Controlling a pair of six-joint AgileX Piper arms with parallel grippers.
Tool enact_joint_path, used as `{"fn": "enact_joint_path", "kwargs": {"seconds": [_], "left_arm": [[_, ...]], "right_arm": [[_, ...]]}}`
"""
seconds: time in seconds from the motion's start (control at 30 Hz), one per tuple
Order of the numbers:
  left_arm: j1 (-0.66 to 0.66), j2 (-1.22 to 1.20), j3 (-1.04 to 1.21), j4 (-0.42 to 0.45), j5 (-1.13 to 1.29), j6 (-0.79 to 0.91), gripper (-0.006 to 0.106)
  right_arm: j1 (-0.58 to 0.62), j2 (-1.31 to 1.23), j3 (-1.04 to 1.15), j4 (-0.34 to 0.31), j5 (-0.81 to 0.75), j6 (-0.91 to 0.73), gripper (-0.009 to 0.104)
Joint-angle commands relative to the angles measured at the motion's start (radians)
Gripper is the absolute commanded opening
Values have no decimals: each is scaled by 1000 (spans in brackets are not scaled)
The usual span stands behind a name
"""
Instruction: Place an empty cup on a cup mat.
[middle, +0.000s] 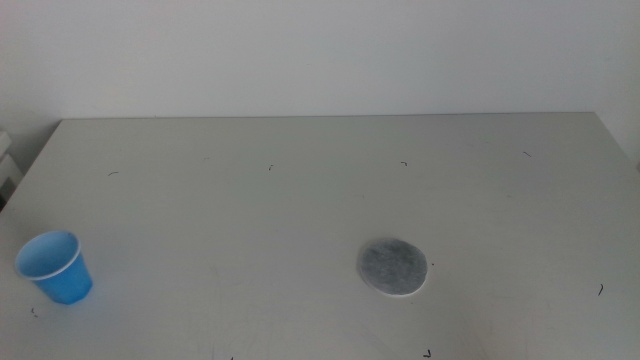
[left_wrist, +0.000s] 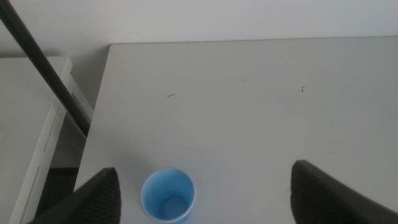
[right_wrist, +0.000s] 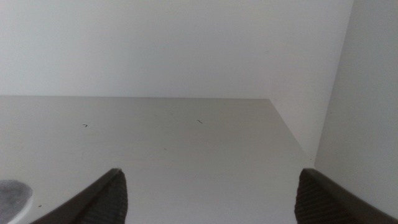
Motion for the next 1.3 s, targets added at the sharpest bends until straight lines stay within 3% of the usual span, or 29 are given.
{"fn": "enact_joint_path", "kwargs": {"seconds": [0.0, 0.2, 0.57, 1.27], "left_arm": [[-5, 8, -38, -1, -44, -12, 105], [-5, 113, -152, 23, 147, -15, 105], [-5, 353, -321, 48, 249, 5, 105], [-5, 744, -320, 24, 331, 105, 105]], "right_arm": [[-1, -19, -12, -9, -78, -8, 94], [-1, -19, -12, -9, -78, -8, 94], [-1, -19, -12, -9, -78, -8, 94], [-1, -19, -12, -9, -78, -8, 94]]}}
